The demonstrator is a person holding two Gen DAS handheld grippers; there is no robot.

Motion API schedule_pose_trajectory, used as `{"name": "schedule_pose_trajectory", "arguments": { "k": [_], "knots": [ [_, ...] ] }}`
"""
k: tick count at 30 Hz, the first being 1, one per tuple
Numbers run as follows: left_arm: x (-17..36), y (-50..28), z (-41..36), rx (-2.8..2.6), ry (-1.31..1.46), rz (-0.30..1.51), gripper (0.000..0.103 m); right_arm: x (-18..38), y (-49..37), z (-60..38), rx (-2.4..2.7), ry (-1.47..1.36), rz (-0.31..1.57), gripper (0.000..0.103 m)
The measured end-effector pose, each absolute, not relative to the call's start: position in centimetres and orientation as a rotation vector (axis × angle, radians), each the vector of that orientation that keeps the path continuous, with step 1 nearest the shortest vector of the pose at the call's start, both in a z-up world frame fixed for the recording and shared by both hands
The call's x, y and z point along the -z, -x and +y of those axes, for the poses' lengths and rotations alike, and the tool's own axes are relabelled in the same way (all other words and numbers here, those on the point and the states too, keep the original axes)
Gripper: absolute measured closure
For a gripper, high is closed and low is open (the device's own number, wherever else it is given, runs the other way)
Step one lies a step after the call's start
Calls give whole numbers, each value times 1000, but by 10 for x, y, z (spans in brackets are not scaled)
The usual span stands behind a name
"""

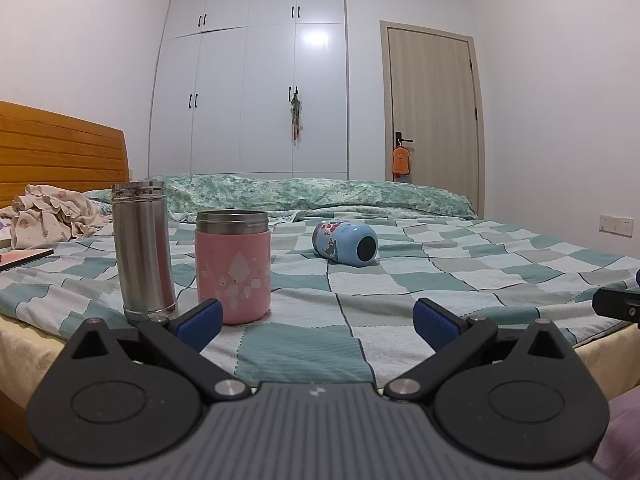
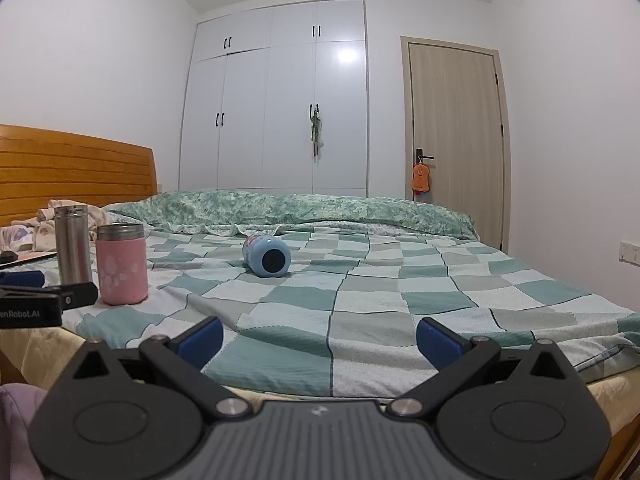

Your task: Flip cup upright

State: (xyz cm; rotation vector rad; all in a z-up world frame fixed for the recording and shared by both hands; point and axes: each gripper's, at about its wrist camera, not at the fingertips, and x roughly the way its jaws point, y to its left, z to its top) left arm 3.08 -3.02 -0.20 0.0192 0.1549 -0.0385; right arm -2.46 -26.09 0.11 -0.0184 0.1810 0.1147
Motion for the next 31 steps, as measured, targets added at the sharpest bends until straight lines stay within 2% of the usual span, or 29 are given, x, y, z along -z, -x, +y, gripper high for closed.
{"name": "schedule_pose_trajectory", "arguments": {
  "k": [31],
  "knots": [
    [3,-29,-29,49,-16,145,0,-1,25,-261,-115,24,179,0]
  ]
}}
